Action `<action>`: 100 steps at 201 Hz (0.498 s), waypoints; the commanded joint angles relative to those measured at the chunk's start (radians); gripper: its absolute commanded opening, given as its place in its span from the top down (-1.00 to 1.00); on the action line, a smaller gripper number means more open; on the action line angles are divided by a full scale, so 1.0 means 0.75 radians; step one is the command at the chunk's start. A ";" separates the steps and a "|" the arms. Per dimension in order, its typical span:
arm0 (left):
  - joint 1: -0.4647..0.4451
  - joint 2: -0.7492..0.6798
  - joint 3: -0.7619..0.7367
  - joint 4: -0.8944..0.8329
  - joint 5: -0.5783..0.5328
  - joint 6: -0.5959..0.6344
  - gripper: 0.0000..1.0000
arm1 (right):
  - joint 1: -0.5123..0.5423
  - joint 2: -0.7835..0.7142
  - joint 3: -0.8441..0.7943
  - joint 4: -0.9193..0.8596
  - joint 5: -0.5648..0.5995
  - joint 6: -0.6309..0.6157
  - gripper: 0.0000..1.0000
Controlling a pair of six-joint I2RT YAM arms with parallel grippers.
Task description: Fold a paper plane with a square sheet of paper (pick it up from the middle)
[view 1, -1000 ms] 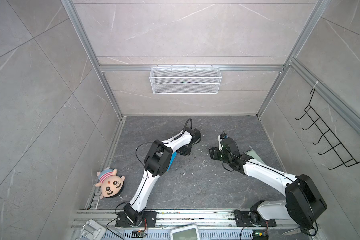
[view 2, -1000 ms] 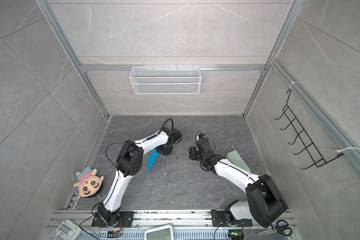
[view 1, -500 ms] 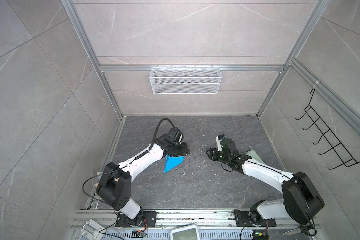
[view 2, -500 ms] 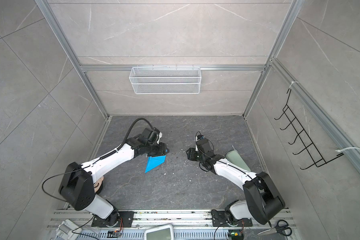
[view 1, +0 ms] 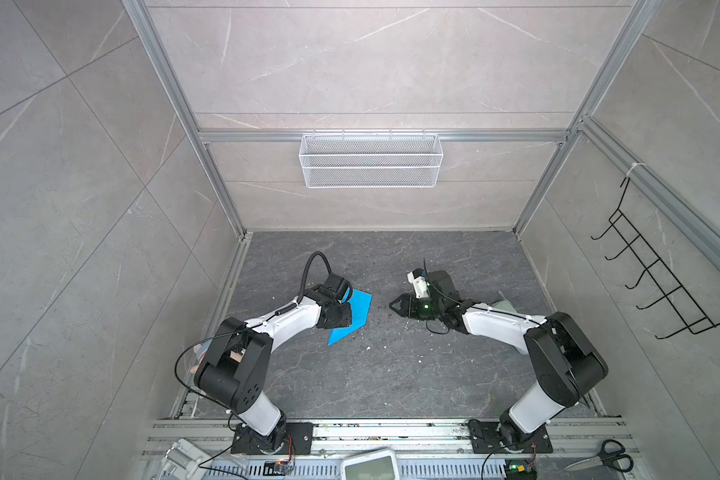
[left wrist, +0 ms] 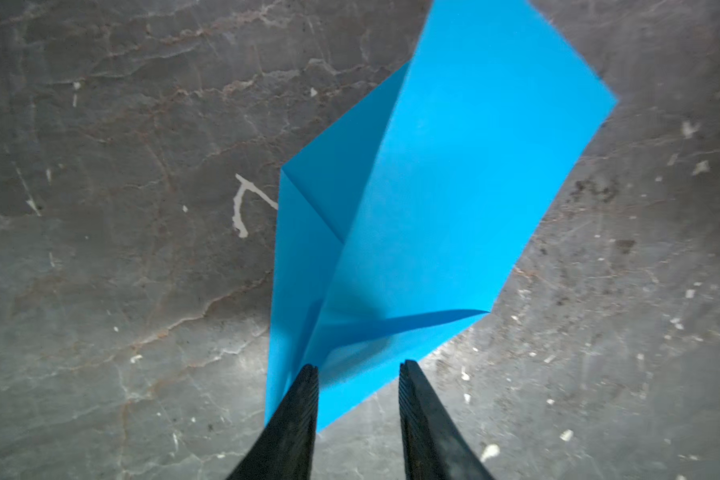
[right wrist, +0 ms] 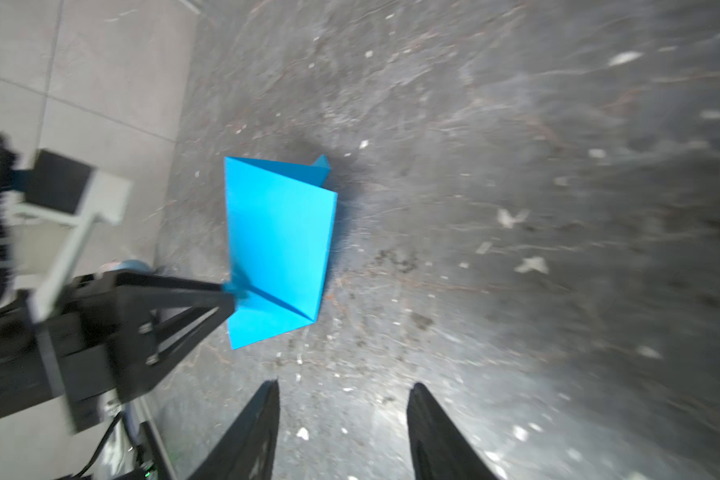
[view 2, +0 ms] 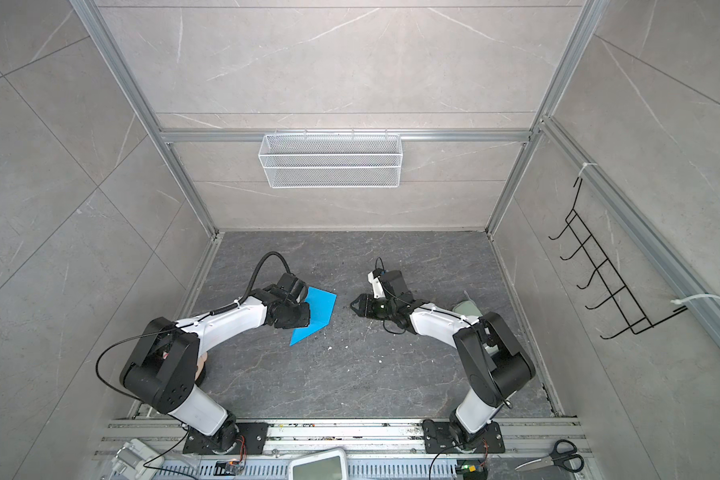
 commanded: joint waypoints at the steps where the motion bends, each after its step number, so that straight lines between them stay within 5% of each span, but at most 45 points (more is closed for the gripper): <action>1: 0.021 0.049 0.026 0.038 -0.052 -0.023 0.44 | 0.038 0.071 0.050 0.050 -0.136 0.054 -0.06; 43: 0.066 0.136 0.010 0.101 -0.035 -0.109 0.66 | 0.107 0.190 0.140 0.050 -0.199 0.117 -0.06; 100: 0.074 0.187 0.015 0.076 0.029 -0.114 0.72 | 0.145 0.399 0.307 -0.024 -0.205 0.249 -0.04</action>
